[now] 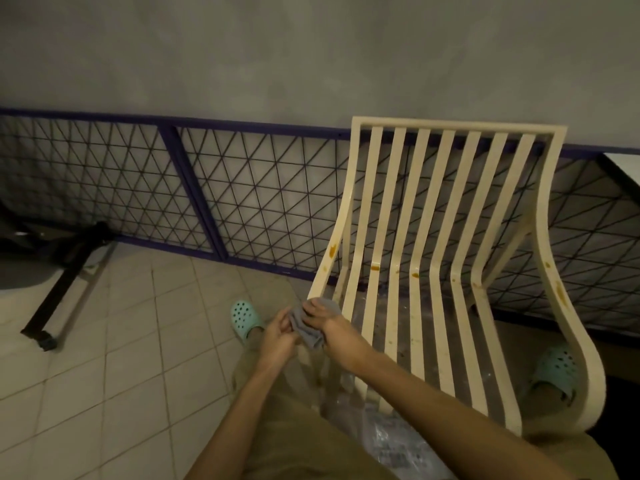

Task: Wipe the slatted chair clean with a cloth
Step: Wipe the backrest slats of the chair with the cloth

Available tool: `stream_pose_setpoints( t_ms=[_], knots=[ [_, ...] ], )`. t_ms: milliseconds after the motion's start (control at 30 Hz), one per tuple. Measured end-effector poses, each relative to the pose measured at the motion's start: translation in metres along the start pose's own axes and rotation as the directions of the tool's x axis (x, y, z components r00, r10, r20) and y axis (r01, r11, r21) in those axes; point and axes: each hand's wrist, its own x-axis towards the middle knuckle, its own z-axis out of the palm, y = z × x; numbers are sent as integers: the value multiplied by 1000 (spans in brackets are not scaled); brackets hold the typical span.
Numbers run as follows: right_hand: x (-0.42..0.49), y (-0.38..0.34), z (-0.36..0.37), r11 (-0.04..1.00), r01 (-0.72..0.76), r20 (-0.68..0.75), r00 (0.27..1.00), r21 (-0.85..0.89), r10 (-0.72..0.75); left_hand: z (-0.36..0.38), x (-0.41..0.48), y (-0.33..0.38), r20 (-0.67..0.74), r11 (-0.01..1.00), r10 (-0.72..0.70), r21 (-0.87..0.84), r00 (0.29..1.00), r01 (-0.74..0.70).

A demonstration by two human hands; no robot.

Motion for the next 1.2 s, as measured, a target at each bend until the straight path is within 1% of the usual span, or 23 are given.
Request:
stream_pose_setpoints(
  t_ms=[100, 167, 267, 300, 367, 433, 500, 600, 633, 667, 767, 833, 900, 1000, 1067, 1167, 1200],
  knots=[
    [4, 13, 15, 997, 67, 8, 998, -47, -66, -4, 12, -5, -56, 1000, -2, -1, 998, 2],
    [14, 23, 16, 998, 50, -1, 999, -44, -50, -4, 25, -9, -77, 1000, 15, -1, 997, -15],
    [24, 36, 7, 996, 43, -37, 998, -79, -46, 3, 39, -10, -58, 995, 70, 82, 996, -65],
    [27, 40, 3, 995, 50, -59, 997, -86, -55, 7, 43, -10, -66, 996, 54, 77, 996, -49],
    [35, 43, -2, 997, 19, -81, 996, -70, -25, 15, 52, -10, -85, 999, 25, 37, 996, -21],
    [39, 43, -1, 996, 19, -70, 997, -82, -25, 20, 60, -9, -81, 1000, 23, -3, 996, -23],
    [39, 46, 4, 984, 73, -25, 997, -165, -78, 24, 73, -13, -82, 998, -37, -54, 996, 33],
    [36, 50, -2, 961, 124, -21, 991, -246, -134, 29, 88, -24, -87, 994, -104, 20, 991, 106],
    [38, 50, -8, 958, 130, -22, 990, -256, -140, 30, 92, -27, -54, 988, -156, -29, 986, 154],
    [42, 51, -11, 956, 129, -21, 990, -265, -140, 30, 97, -32, -52, 984, -176, -40, 983, 174],
    [62, 59, -22, 972, 80, -15, 996, -219, -86, 27, 91, -23, -84, 995, -81, -59, 993, 76],
    [72, 63, -24, 979, 42, -38, 998, -199, -50, 26, 87, -15, -79, 998, -50, -53, 996, 46],
    [71, 63, -23, 978, 42, -40, 998, -202, -51, 28, 91, -13, -78, 995, -65, -76, 995, 59],
    [52, 58, -13, 982, 85, -15, 996, -170, -89, 34, 97, -8, -121, 984, -124, -142, 985, 107],
    [41, 57, -8, 984, 108, -19, 994, -143, -112, 38, 98, -7, -121, 976, -151, -179, 981, 128],
    [43, 62, -14, 984, 115, 11, 993, -138, -115, 46, 97, -9, -112, 964, -190, -207, 975, 164],
    [48, 65, -17, 984, 109, 14, 994, -144, -108, 48, 95, -10, -140, 958, -216, -219, 966, 183]
  ],
)
